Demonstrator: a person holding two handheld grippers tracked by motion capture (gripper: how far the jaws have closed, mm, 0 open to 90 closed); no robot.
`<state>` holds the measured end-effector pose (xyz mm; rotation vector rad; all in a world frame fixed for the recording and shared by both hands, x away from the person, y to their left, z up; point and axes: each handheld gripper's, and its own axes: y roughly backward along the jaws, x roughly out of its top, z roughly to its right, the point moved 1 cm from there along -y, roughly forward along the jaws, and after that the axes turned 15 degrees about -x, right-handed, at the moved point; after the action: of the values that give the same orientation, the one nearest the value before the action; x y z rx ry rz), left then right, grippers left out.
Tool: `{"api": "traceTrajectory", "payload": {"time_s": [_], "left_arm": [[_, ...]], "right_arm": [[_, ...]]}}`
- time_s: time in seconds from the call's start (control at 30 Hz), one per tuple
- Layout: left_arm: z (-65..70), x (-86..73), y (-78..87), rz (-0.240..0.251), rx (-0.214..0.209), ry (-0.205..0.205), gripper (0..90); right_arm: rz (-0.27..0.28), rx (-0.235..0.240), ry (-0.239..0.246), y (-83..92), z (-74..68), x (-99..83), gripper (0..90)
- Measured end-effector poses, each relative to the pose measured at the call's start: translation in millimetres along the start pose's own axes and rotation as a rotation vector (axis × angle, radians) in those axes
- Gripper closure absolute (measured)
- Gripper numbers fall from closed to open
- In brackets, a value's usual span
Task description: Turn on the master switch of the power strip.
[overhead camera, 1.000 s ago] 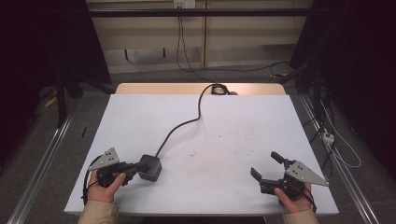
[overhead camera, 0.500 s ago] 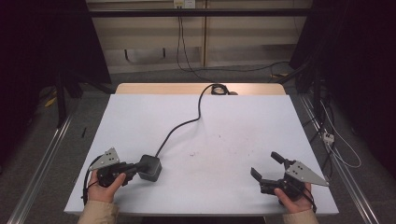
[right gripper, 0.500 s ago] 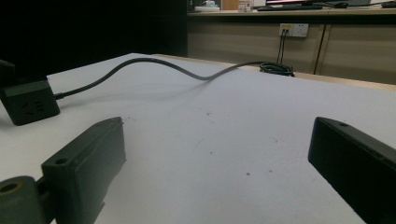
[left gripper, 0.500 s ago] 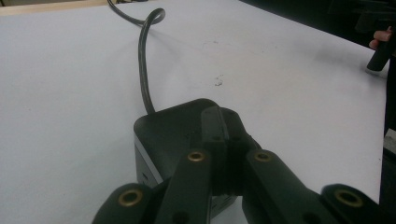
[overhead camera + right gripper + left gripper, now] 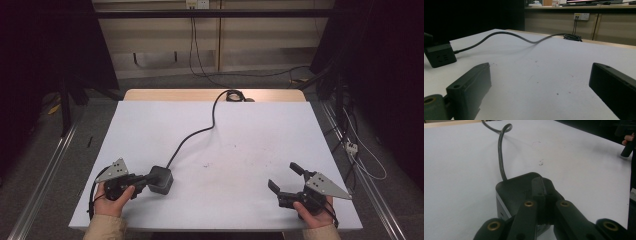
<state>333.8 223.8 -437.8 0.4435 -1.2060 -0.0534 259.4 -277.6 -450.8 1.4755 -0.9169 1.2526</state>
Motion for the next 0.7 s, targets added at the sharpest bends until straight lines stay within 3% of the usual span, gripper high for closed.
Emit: {"api": "traceTrajectory", "payload": {"time_s": [0.7], "left_arm": [[0.7, 0.4, -0.4, -0.007, 0.005, -0.006, 90.0]], "right_arm": [[0.003, -0.001, 0.0, -0.3, -0.2, 0.3, 3.4]]}}
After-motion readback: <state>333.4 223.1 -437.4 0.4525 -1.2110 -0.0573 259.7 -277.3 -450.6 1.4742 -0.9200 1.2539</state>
